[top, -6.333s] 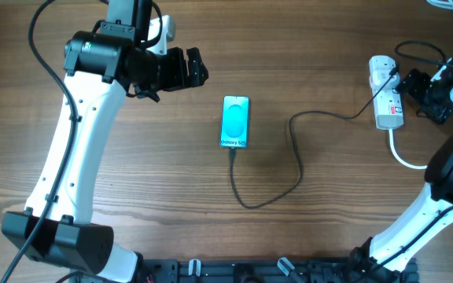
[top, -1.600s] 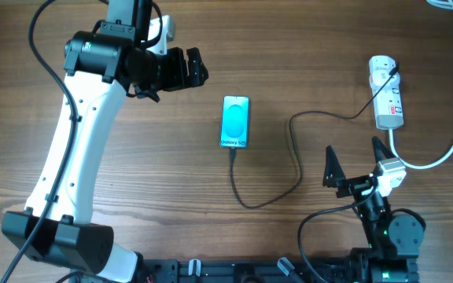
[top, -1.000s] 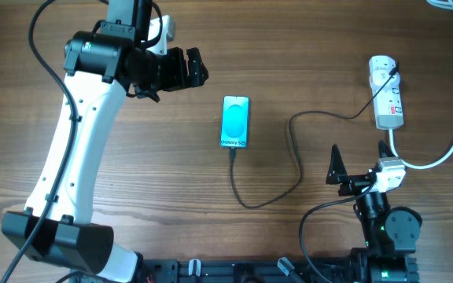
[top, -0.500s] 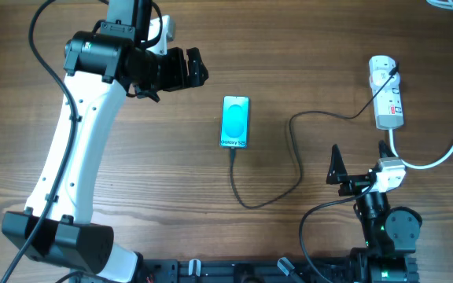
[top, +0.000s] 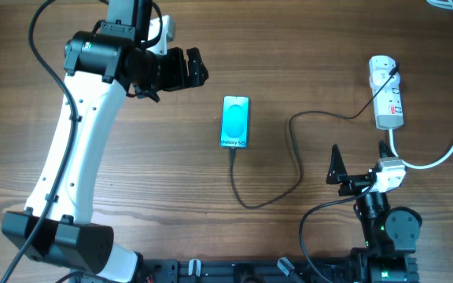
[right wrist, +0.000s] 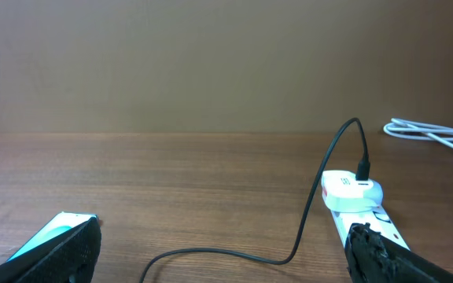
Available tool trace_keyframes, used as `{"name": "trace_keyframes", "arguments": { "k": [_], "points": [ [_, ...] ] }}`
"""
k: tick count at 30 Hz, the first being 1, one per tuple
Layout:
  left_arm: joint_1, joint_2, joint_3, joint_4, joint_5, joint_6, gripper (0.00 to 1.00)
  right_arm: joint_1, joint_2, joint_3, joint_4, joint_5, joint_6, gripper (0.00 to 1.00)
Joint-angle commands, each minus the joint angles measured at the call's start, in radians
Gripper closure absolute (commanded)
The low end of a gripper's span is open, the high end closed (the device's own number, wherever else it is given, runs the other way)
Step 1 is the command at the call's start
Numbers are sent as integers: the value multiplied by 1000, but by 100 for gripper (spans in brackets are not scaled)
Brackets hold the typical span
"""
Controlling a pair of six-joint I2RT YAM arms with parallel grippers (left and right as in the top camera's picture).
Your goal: Plug charger to phone and switch on socket
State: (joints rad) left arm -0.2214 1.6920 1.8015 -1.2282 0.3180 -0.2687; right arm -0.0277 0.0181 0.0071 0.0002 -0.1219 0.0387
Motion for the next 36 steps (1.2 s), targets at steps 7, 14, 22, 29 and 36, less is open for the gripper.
{"name": "trace_keyframes", "arguments": {
  "k": [7, 14, 22, 29, 36],
  "points": [
    [10, -2, -2, 1, -6, -1, 0, 4, -14, -2, 3, 21, -13, 0],
    [11, -2, -2, 1, -36, -1, 0, 4, -14, -2, 3, 21, -13, 0],
    [-13, -13, -4, -23, -216, 0, 0, 4, -14, -2, 3, 21, -13, 0],
    [-6, -155, -207, 29, -320, -1, 0, 4, -14, -2, 3, 21, -13, 0],
    [52, -370, -411, 32, -323, 3, 0, 4, -14, -2, 3, 21, -12, 0]
  ]
}}
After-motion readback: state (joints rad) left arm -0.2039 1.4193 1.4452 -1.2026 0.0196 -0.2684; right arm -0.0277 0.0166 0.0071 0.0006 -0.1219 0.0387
